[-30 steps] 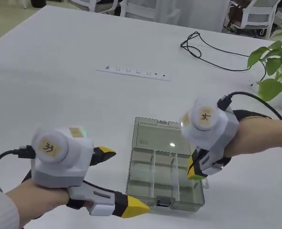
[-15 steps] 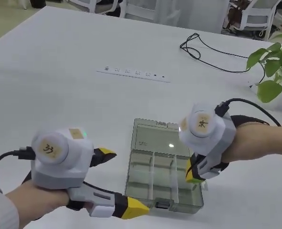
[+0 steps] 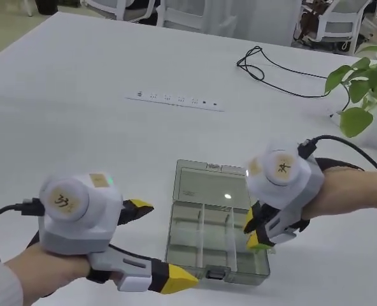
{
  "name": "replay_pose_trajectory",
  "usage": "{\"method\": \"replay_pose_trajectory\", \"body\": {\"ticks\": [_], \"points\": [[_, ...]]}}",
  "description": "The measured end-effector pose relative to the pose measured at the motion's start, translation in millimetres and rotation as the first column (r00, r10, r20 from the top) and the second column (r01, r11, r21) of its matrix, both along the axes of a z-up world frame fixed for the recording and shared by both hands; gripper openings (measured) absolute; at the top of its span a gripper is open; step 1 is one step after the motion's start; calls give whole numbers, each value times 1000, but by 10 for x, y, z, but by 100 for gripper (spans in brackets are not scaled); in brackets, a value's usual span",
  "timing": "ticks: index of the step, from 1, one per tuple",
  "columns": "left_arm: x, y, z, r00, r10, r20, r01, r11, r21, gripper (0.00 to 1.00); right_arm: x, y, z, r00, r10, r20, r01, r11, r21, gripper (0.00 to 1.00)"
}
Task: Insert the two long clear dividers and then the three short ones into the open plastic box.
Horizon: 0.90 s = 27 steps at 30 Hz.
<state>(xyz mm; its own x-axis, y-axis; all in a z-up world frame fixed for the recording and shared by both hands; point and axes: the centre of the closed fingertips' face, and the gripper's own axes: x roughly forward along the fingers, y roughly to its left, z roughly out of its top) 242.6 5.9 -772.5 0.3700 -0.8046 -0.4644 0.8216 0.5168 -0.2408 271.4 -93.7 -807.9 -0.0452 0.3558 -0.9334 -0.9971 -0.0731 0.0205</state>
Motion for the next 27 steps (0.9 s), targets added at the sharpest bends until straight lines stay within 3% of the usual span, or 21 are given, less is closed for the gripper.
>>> {"method": "replay_pose_trajectory", "body": {"ticks": [7,11,17,19,23,24,27], "points": [[1,7,25,1000,3,6,-3,1000,0,92,-45,-7,136,999,-52,-15,53,994,99,50],[10,21,40,1000,10,12,-10,1000,0,93,-56,-27,194,994,-113,-3,112,977,180,63],[-1,33,72,1000,17,23,-17,1000,-3,93,-103,-122,238,980,-199,-4,193,948,254,78],[-15,41,84,999,23,27,-23,1000,-4,94,-119,-164,264,971,-239,-3,230,931,283,83],[-25,74,123,998,47,43,-47,999,-10,96,-187,-240,354,939,-343,-21,327,874,359,88],[-41,89,133,997,55,45,-54,998,-12,98,-207,-270,373,927,-375,-25,356,853,381,90],[-78,123,119,997,64,49,-64,998,-5,100,-273,-383,379,903,-429,-22,401,822,404,95]]}}
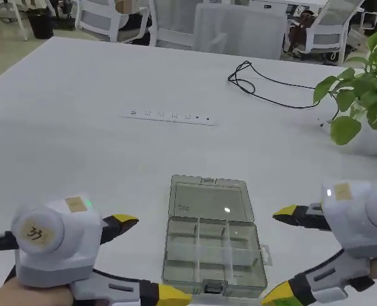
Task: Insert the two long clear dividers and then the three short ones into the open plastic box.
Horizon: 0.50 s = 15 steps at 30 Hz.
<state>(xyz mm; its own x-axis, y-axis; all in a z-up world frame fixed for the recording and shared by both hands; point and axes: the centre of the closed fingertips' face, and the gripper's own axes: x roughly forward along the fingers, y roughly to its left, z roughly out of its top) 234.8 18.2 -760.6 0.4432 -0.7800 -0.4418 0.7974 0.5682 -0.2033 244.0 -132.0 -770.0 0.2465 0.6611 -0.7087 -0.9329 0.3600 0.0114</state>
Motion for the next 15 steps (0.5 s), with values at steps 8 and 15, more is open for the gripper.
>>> {"method": "replay_pose_trajectory", "body": {"ticks": [8,15], "points": [[-134,133,-1,999,48,19,-49,999,20,100,-259,-378,-61,983,-182,8,181,981,66,100],[-222,201,45,993,110,37,-111,993,39,100,-338,-439,21,955,-291,55,278,944,178,100]]}}
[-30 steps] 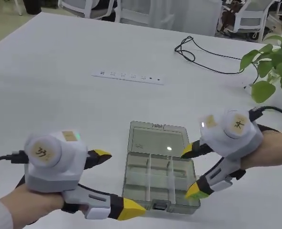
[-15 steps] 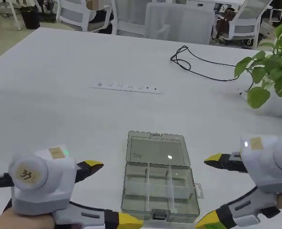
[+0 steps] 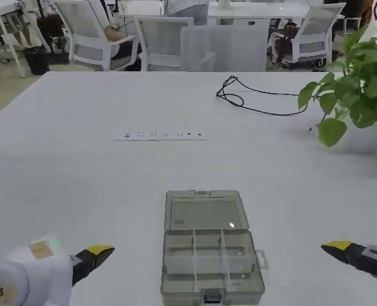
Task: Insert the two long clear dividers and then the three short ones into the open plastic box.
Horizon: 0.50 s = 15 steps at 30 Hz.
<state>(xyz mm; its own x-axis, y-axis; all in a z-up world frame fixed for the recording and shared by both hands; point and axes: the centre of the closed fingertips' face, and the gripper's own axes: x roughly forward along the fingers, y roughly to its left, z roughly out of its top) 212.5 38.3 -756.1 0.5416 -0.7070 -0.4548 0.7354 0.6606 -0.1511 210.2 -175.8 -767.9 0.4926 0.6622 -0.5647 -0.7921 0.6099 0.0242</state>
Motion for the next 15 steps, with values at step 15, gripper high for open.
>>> {"method": "replay_pose_trajectory", "body": {"ticks": [15], "points": [[-147,-45,102,993,109,46,-109,994,1,100,-115,133,62,998,-28,48,24,998,65,100]]}}
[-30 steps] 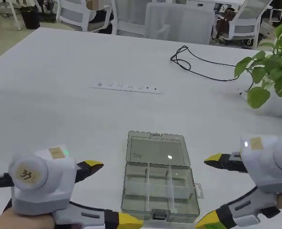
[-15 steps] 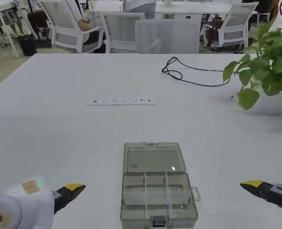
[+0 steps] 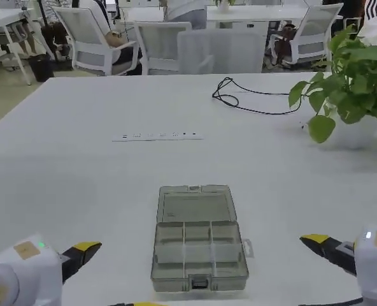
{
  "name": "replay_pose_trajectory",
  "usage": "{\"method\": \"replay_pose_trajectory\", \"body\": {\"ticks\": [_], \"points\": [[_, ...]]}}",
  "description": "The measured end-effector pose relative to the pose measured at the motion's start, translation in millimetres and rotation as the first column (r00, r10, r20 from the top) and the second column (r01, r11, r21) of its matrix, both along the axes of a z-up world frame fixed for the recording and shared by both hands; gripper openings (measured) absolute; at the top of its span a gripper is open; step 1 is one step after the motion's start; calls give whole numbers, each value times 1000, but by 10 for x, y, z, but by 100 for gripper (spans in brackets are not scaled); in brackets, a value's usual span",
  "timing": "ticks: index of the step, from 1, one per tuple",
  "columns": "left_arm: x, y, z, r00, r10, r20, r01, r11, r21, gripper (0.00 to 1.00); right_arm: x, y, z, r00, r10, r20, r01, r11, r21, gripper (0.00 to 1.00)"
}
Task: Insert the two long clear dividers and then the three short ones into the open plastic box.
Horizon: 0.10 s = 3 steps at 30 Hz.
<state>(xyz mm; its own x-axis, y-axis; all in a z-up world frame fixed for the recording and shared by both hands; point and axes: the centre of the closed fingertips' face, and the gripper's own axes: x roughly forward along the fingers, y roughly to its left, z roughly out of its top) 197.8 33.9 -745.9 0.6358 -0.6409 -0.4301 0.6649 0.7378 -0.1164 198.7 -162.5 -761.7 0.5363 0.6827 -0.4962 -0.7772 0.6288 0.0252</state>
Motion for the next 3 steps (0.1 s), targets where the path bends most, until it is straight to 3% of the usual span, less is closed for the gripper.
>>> {"method": "replay_pose_trajectory", "body": {"ticks": [1,3], "points": [[-4,3,1,1000,12,5,-12,1000,2,100,15,-5,12,1000,5,25,-4,1000,-21,100],[-22,-13,17,1000,27,14,-26,1000,-2,100,2,37,34,999,21,43,-21,1000,-8,100]]}}
